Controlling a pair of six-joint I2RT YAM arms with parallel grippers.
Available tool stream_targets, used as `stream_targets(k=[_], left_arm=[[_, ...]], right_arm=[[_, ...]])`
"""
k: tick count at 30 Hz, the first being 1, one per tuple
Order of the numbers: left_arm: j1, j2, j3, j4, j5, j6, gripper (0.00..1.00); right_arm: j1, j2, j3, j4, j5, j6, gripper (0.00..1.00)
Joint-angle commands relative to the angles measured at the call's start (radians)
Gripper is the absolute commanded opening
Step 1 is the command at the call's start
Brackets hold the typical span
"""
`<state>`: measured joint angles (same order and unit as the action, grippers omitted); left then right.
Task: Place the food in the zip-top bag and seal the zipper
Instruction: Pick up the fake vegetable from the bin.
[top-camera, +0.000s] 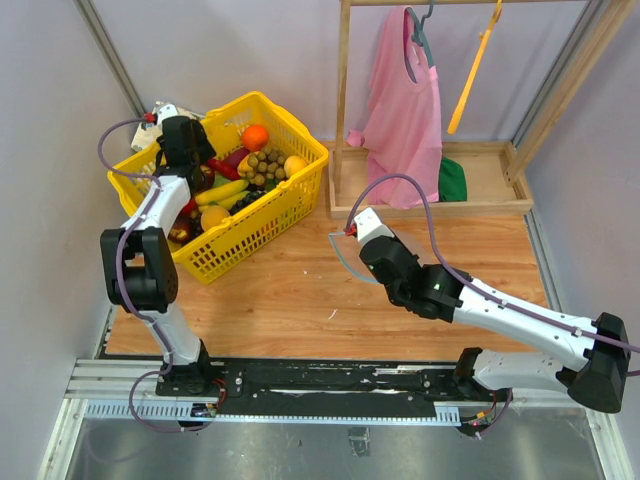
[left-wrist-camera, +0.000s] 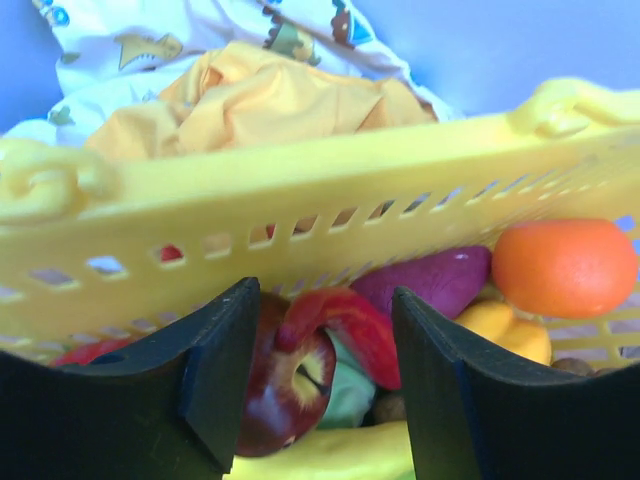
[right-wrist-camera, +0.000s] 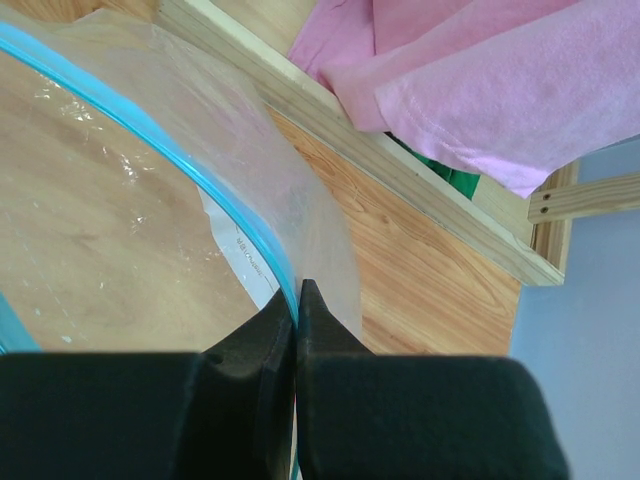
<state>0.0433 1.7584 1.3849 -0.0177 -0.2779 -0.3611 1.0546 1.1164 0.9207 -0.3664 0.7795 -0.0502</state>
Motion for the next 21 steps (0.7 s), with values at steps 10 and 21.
stream_targets(k=[10, 21], left_arm=[[0.017, 0.094, 0.07, 0.047, 0.037, 0.032, 0.31], [0.017, -0.027, 0.01, 0.069, 0.06, 0.064, 0.0]], right_arm=[[-0.011, -0.005, -0.003, 0.008, -0.014, -0.004, 0.01], [-0.011, -0.014, 0.003, -0.011, -0.014, 0.004, 0.01]])
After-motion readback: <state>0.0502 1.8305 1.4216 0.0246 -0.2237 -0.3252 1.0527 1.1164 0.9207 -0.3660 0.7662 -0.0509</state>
